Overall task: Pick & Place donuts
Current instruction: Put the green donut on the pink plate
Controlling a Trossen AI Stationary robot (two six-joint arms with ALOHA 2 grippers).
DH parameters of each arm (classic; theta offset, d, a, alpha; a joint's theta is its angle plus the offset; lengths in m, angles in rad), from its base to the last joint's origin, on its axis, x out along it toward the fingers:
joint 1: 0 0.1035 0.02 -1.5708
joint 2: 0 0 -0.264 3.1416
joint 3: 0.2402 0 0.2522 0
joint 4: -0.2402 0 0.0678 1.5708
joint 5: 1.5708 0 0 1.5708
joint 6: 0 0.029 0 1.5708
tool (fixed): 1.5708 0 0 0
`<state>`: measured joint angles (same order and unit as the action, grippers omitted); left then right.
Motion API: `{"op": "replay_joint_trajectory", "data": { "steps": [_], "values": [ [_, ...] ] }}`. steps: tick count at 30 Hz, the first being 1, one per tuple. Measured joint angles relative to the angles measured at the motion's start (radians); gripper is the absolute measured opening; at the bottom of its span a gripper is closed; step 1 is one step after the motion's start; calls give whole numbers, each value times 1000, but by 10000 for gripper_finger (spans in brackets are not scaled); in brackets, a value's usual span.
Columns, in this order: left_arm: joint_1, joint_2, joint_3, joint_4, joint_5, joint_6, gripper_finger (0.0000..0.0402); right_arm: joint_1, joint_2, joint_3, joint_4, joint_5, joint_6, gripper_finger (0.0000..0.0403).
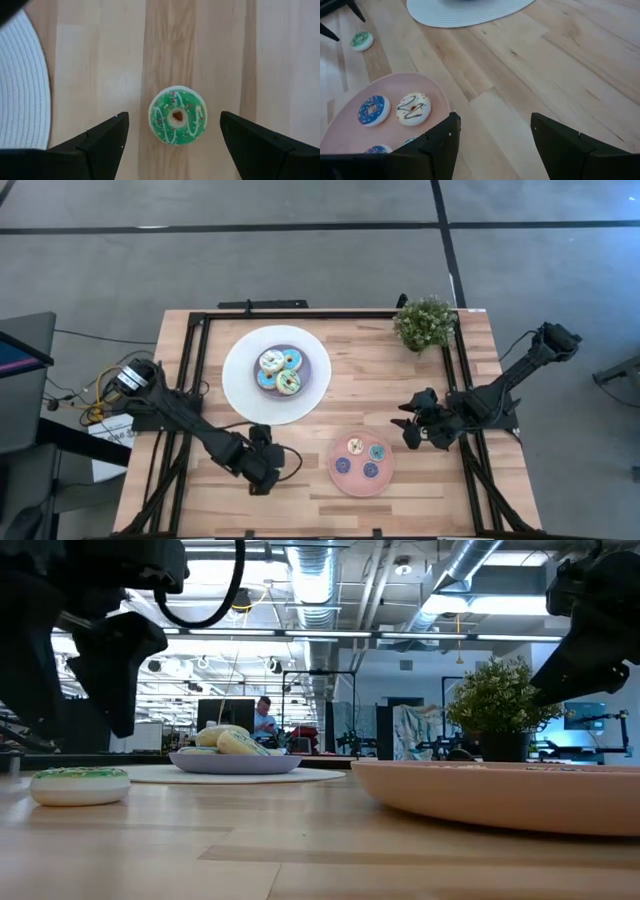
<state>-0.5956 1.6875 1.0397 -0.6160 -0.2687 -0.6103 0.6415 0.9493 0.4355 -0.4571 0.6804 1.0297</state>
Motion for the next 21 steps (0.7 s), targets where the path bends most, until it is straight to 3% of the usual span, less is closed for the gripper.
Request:
{"op": "replay_joint_trajectory", "data": {
  "steps": [21],
  "values": [
    [1,83,-1,10,21,49,309,-11,0,0,2,1,-3,232]
  ]
}}
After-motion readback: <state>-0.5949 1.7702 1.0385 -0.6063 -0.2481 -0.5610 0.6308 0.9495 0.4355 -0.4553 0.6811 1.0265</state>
